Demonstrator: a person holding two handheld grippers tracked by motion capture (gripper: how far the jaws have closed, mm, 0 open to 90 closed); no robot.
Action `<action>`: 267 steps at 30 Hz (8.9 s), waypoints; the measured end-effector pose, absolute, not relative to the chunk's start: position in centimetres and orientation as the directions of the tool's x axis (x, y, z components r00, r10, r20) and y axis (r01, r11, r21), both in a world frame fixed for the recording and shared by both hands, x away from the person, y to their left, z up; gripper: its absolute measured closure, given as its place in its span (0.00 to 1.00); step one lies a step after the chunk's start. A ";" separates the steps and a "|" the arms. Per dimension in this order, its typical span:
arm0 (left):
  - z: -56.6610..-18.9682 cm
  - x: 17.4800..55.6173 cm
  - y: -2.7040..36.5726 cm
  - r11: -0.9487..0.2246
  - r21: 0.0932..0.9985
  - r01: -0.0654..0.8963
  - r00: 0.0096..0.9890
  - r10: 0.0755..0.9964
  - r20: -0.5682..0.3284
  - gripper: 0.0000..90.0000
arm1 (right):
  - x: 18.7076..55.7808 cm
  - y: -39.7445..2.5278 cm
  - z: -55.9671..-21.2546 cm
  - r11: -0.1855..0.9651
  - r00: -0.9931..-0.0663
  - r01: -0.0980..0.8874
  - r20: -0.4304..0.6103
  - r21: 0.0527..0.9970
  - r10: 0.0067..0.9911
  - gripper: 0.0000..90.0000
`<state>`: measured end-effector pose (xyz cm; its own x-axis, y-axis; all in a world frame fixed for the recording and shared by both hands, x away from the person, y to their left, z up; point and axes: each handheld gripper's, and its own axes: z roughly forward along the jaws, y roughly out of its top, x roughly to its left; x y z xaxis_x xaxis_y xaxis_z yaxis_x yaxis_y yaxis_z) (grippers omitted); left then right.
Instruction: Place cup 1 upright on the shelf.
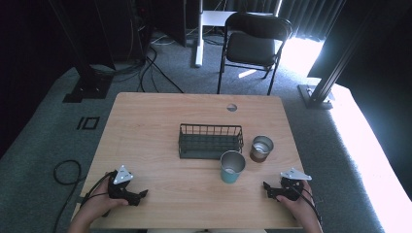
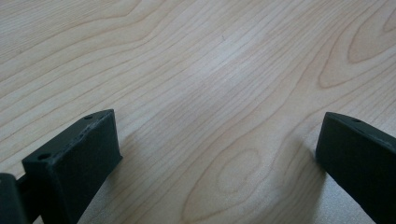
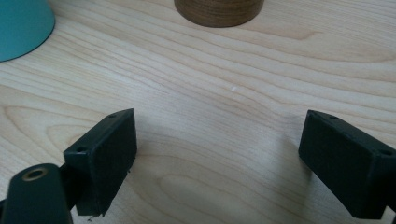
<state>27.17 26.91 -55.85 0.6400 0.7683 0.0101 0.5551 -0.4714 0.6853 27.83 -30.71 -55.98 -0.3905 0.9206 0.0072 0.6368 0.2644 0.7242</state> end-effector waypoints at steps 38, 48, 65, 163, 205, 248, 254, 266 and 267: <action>-54.5 28.9 21.0 -0.584 0.689 0.429 0.785 0.619 0.036 0.01 | 27.8 -30.7 -56.0 0.265 -0.391 0.637 0.007 0.724 0.920 0.12; -53.9 29.6 18.8 -0.585 0.711 0.390 0.808 0.587 0.039 0.01 | 27.8 -30.7 -56.0 0.265 -0.391 0.637 0.007 0.724 0.920 0.12; -52.8 30.0 15.0 -0.566 0.771 0.292 0.868 0.496 0.036 0.01 | 27.8 -30.7 -56.0 0.265 -0.391 0.637 0.008 0.724 0.920 0.12; -52.8 34.3 -1.0 -0.347 0.925 0.153 0.937 0.349 -0.024 0.15 | 27.8 -30.7 -56.0 0.265 -0.391 0.637 0.007 0.724 0.920 0.12; -45.3 33.9 1.8 -0.266 0.955 0.131 0.934 0.355 -0.029 0.16 | 27.8 -30.7 -56.0 0.266 -0.392 0.636 0.006 0.724 0.920 0.12; -43.7 40.3 9.1 -0.090 0.979 0.181 0.660 0.749 -0.053 0.16 | 27.8 -30.7 -56.0 0.266 -0.391 0.637 0.006 0.724 0.920 0.12; -44.7 40.6 9.6 -0.086 0.975 0.203 0.630 0.774 -0.063 0.16 | 27.8 -30.7 -56.0 0.266 -0.391 0.637 0.006 0.724 0.920 0.12; -47.7 41.2 9.5 -0.086 0.966 0.244 0.593 0.801 -0.078 0.16 | 27.8 -30.7 -56.0 0.265 -0.391 0.637 0.006 0.724 0.920 0.12; -47.7 41.2 9.5 -0.086 0.966 0.244 0.593 0.801 -0.078 0.16 | 27.8 -30.7 -56.0 0.265 -0.391 0.637 0.007 0.724 0.920 0.12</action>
